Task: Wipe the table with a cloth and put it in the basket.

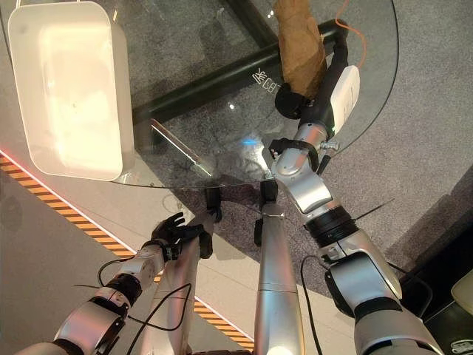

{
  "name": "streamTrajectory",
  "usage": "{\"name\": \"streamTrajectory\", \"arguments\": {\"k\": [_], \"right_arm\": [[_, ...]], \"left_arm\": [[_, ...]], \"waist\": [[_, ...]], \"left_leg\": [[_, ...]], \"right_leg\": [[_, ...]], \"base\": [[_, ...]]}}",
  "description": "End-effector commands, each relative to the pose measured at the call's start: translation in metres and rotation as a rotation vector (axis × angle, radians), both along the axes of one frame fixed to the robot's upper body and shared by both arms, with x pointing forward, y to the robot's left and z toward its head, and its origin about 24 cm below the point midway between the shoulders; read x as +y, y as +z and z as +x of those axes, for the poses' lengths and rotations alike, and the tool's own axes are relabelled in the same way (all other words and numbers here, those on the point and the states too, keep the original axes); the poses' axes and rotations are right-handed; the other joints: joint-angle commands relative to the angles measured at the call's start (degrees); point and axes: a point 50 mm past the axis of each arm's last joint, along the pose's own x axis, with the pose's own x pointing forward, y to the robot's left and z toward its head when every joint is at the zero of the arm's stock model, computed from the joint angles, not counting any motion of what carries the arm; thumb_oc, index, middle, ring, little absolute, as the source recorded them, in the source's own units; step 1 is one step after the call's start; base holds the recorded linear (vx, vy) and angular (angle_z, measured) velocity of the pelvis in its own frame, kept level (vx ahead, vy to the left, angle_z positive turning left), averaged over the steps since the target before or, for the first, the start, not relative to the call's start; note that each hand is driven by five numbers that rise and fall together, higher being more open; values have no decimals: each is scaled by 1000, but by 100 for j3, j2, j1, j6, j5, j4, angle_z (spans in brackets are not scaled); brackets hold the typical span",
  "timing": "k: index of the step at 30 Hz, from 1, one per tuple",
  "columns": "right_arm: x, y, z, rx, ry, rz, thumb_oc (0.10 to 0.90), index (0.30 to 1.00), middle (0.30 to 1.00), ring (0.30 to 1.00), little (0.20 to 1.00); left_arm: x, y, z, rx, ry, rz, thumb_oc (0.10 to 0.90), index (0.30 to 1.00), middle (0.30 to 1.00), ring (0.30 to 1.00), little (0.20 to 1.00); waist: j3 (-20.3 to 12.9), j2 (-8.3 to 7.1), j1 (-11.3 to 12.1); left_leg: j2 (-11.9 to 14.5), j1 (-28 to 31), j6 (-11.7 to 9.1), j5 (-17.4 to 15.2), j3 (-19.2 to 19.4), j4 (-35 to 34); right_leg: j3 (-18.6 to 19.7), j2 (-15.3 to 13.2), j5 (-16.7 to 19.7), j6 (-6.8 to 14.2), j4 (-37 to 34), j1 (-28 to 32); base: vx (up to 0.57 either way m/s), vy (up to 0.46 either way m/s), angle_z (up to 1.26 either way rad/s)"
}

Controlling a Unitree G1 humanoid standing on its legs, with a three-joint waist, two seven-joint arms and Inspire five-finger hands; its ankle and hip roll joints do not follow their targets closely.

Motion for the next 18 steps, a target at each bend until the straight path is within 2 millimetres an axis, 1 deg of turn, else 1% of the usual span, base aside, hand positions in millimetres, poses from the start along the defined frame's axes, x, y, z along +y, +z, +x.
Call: {"name": "streamTrajectory", "arguments": {"k": [1, 4, 7, 8, 9, 10, 11, 12, 13, 14, 15, 18], "right_arm": [[-10, 18, 1, -37, -94, 27, 800, 900, 900, 900, 900], [-13, 14, 7, 21, -80, 24, 800, 900, 900, 900, 900], [-12, 15, 12, 51, -52, 1, 800, 900, 900, 900, 900], [-11, 16, 13, 65, -43, -5, 731, 841, 841, 841, 831], [-11, 16, 14, 79, -36, -12, 627, 752, 752, 752, 727], [-11, 16, 16, 94, -32, -19, 567, 700, 700, 700, 667], [-10, 16, 17, 111, -38, -19, 375, 535, 535, 535, 475], [-10, 15, 17, 122, -42, -15, 375, 535, 535, 535, 475], [-10, 13, 18, 137, -43, -5, 344, 509, 509, 509, 444], [-10, 11, 19, 155, -41, 3, 273, 448, 448, 448, 373], [-10, 9, 21, 172, -35, 10, 100, 300, 300, 300, 200], [-10, 10, 25, 200, -4, -22, 100, 300, 300, 300, 200]], "left_arm": [[4, -26, -22, 121, 40, -14, 800, 900, 900, 900, 900], [8, -23, -19, 117, 39, -10, 800, 900, 900, 900, 900], [12, -20, -15, 114, 37, -3, 800, 900, 900, 900, 900], [13, -18, -14, 113, 36, 2, 800, 900, 900, 900, 900], [15, -18, -13, 111, 34, 5, 800, 900, 900, 900, 900], [17, -16, -12, 109, 33, 10, 800, 900, 900, 900, 900], [18, -13, -9, 104, 33, 14, 800, 900, 900, 900, 900], [18, -13, -8, 102, 33, 15, 800, 900, 900, 900, 900], [18, -12, -8, 99, 34, 16, 800, 900, 900, 900, 900], [19, -11, -6, 98, 33, 17, 800, 900, 900, 900, 900], [18, -10, -5, 97, 34, 18, 800, 900, 900, 900, 900], [21, -6, -2, 88, 36, 17, 800, 900, 900, 900, 900]], "waist": [[-78, 288, -78], [-78, 295, -40], [-78, 285, 12], [-78, 276, 28], [-78, 267, 42], [-78, 256, 59], [-78, 240, 82], [-78, 232, 88], [-78, 224, 95], [-78, 216, 102], [-78, 210, 108], [-78, 203, 138]], "left_leg": [[9, -248, 13, -33, 51, -74], [-7, -308, 16, -47, 37, -55], [-28, -380, 22, -51, 4, -35], [-35, -406, 23, -53, -10, -27], [-43, -421, 22, -51, -25, -22], [-46, -436, 21, -52, -43, -21], [-50, -471, 18, -51, -62, -15], [-53, -486, 14, -55, -71, -7], [-54, -503, 11, -58, -79, 1], [-57, -506, 10, -58, -88, -1], [-60, -500, 12, -54, -94, -14], [-80, -514, 14, -56, -128, -33]], "right_leg": [[698, 408, 225, 271, -386, -302], [699, 415, 235, 276, -387, -356], [682, 412, 246, 283, -401, -394], [679, 413, 250, 287, -407, -409], [673, 411, 255, 289, -420, -411], [667, 405, 261, 293, -432, -414], [660, 401, 269, 297, -440, -439], [660, 399, 272, 302, -439, -448], [662, 398, 275, 308, -439, -458], [658, 398, 278, 313, -442, -457], [654, 403, 283, 314, -451, -451], [649, 413, 291, 322, -464, -472]], "base": [[10, 8, 3], [0, 0, 0], [0, -13, 0], [-4, -38, 1], [-10, -46, 3], [-13, -51, 4], [-12, -47, 6], [-9, -37, 6], [-8, -24, 7], [-8, -20, 7], [-6, -11, 7], [-2, -3, 1]]}}
